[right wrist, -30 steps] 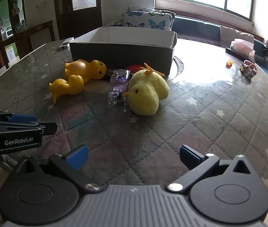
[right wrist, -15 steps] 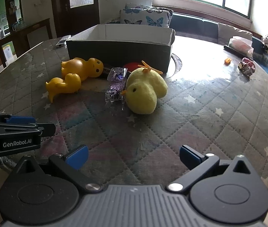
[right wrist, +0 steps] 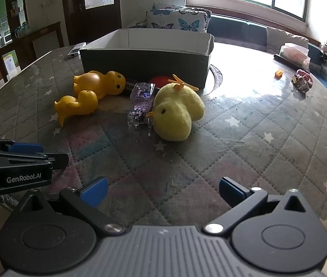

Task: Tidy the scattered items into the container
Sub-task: 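Move both tools toward the yellow rubber ducks in front of the box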

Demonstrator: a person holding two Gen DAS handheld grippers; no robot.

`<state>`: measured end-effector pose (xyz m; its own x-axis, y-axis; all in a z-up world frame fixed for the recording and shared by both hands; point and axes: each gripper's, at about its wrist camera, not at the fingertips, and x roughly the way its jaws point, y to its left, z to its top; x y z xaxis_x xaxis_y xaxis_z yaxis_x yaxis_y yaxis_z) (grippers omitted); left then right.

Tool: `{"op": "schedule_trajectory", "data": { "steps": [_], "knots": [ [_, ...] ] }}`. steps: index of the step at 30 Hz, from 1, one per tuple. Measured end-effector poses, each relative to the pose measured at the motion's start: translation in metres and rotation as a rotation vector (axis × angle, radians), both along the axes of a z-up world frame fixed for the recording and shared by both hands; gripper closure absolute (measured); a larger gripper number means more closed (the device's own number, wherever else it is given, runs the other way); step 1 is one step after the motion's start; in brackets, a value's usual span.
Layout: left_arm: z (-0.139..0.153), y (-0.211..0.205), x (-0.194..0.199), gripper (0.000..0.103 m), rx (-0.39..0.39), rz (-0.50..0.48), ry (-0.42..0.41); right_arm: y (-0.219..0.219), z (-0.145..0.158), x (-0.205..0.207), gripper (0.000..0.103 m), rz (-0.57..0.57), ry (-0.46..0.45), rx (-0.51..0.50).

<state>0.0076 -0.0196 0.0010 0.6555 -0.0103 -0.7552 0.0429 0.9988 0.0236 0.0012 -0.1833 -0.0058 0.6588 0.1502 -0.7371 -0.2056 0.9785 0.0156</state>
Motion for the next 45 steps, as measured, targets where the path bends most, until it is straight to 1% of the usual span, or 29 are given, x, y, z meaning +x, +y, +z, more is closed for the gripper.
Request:
{"op": "schedule_trajectory", "data": {
  "steps": [14,45],
  "knots": [
    [0.003,-0.004,0.008,0.059,0.023,-0.005,0.0,0.0,0.001,0.008,0.0,-0.005,0.008,0.002],
    [0.002,0.0,0.021,0.059,0.036,0.003,0.017,0.003,0.001,0.021,0.0,-0.015,0.022,-0.001]
  ]
}}
